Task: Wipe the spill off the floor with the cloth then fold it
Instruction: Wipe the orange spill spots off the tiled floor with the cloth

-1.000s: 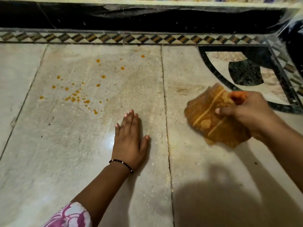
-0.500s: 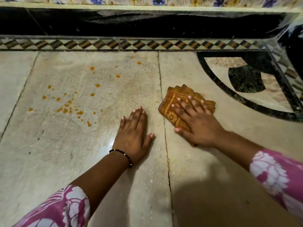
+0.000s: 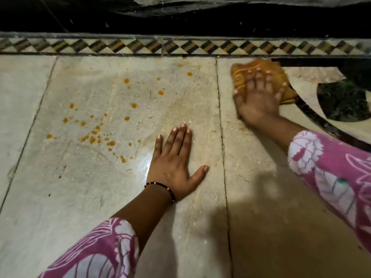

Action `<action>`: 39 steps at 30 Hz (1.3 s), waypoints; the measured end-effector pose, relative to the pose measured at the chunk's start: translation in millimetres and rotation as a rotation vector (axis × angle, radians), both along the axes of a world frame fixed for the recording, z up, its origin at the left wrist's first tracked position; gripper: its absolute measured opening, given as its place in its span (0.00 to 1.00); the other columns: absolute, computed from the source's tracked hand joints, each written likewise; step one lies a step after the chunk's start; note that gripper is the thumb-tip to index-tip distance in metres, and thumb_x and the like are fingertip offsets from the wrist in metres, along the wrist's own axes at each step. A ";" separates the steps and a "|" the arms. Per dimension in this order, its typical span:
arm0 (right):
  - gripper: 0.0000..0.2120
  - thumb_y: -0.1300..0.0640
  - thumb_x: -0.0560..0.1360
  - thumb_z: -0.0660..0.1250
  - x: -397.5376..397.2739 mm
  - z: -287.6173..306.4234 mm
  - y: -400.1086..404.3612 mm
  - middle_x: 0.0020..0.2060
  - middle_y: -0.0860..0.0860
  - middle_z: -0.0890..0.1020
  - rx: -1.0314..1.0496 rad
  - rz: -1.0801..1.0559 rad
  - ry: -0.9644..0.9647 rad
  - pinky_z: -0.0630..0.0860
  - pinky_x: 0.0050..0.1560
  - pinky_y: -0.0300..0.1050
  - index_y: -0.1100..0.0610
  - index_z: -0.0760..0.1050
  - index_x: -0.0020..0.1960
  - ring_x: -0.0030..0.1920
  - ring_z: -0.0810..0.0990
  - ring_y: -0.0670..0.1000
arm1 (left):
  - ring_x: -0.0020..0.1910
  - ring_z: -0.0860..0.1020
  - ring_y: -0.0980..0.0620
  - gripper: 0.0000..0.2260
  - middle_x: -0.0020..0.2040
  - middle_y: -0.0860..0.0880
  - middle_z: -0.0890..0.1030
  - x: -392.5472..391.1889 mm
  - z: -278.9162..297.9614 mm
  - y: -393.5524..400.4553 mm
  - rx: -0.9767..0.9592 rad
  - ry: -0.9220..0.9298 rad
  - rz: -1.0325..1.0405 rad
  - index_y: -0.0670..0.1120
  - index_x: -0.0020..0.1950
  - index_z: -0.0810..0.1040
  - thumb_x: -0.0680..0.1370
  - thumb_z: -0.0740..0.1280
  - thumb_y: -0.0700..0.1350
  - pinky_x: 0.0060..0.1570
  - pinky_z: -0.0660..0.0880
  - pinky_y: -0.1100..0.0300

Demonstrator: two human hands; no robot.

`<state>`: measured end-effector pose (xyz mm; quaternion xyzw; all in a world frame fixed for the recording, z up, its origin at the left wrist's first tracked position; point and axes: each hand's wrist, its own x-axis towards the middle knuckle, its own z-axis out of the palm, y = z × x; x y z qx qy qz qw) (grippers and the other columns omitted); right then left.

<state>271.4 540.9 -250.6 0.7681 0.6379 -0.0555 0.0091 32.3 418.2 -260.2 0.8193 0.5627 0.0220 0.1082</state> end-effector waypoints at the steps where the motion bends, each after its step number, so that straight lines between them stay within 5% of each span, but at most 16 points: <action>1: 0.34 0.37 0.77 0.41 -12.8 -0.3 -13.0 0.77 0.55 0.50 0.005 0.107 0.016 0.38 0.71 0.66 0.53 0.45 0.78 0.77 0.45 0.58 | 0.77 0.43 0.50 0.39 0.79 0.48 0.45 0.5 -0.5 -0.2 0.003 0.002 0.000 0.45 0.78 0.45 0.75 0.46 0.68 0.74 0.41 0.45; 5: 0.33 0.37 0.76 0.44 -7.0 5.4 -101.3 0.77 0.51 0.54 -0.003 0.335 0.032 0.43 0.73 0.63 0.50 0.48 0.78 0.77 0.48 0.53 | 0.77 0.43 0.51 0.39 0.79 0.48 0.45 1.5 -3.3 -0.8 0.007 0.009 0.006 0.45 0.78 0.45 0.75 0.45 0.69 0.74 0.41 0.45; 11: 0.38 0.30 0.71 0.45 86.9 23.4 -106.0 0.74 0.56 0.59 -0.054 0.091 -0.112 0.58 0.65 0.66 0.47 0.53 0.76 0.71 0.60 0.62 | 0.77 0.42 0.50 0.39 0.79 0.47 0.45 0.5 -4.2 -0.7 0.020 0.001 -0.001 0.44 0.78 0.45 0.75 0.45 0.68 0.74 0.41 0.45; 16: 0.40 0.31 0.70 0.42 57.6 13.3 -16.3 0.78 0.52 0.47 -0.094 0.046 -0.074 0.41 0.70 0.71 0.47 0.46 0.77 0.76 0.45 0.59 | 0.77 0.43 0.50 0.39 0.79 0.47 0.46 0.7 -2.4 -0.9 0.009 0.026 0.000 0.44 0.78 0.46 0.76 0.46 0.68 0.74 0.41 0.45; 23: 0.33 0.36 0.75 0.45 2.6 3.5 -110.4 0.76 0.48 0.58 0.014 0.388 -0.043 0.41 0.72 0.66 0.47 0.50 0.77 0.75 0.55 0.53 | 0.77 0.43 0.50 0.39 0.79 0.47 0.46 1.0 -2.1 -0.9 0.015 0.037 -0.002 0.44 0.78 0.46 0.75 0.45 0.69 0.74 0.39 0.46; 27: 0.34 0.38 0.72 0.46 63.1 8.2 -143.9 0.75 0.49 0.60 0.004 0.211 0.024 0.41 0.72 0.63 0.46 0.54 0.76 0.75 0.56 0.54 | 0.77 0.42 0.50 0.39 0.79 0.47 0.44 0.0 -3.2 -1.4 0.026 0.030 -0.009 0.45 0.78 0.44 0.76 0.46 0.68 0.74 0.38 0.47; 33: 0.30 0.40 0.76 0.44 52.9 10.9 -51.1 0.77 0.48 0.53 -0.041 -0.059 0.046 0.41 0.71 0.67 0.46 0.52 0.77 0.76 0.49 0.53 | 0.76 0.37 0.49 0.40 0.78 0.47 0.38 0.1 1.0 0.7 -0.047 0.086 -0.028 0.45 0.77 0.38 0.75 0.43 0.69 0.73 0.34 0.47; 37: 0.33 0.41 0.73 0.41 -27.9 12.0 -72.4 0.76 0.49 0.59 -0.064 0.360 -0.056 0.45 0.70 0.66 0.47 0.55 0.76 0.75 0.55 0.54 | 0.76 0.38 0.49 0.42 0.77 0.47 0.34 -23.7 15.4 17.5 -0.131 0.131 -0.177 0.46 0.77 0.35 0.72 0.41 0.70 0.72 0.35 0.51; 39: 0.31 0.42 0.73 0.46 -54.2 10.4 -119.1 0.74 0.50 0.65 -0.031 0.594 -0.068 0.47 0.70 0.66 0.47 0.61 0.74 0.74 0.60 0.54 | 0.77 0.42 0.49 0.44 0.76 0.48 0.34 -60.7 32.4 33.5 -0.079 0.204 -0.248 0.46 0.77 0.38 0.68 0.36 0.71 0.72 0.37 0.51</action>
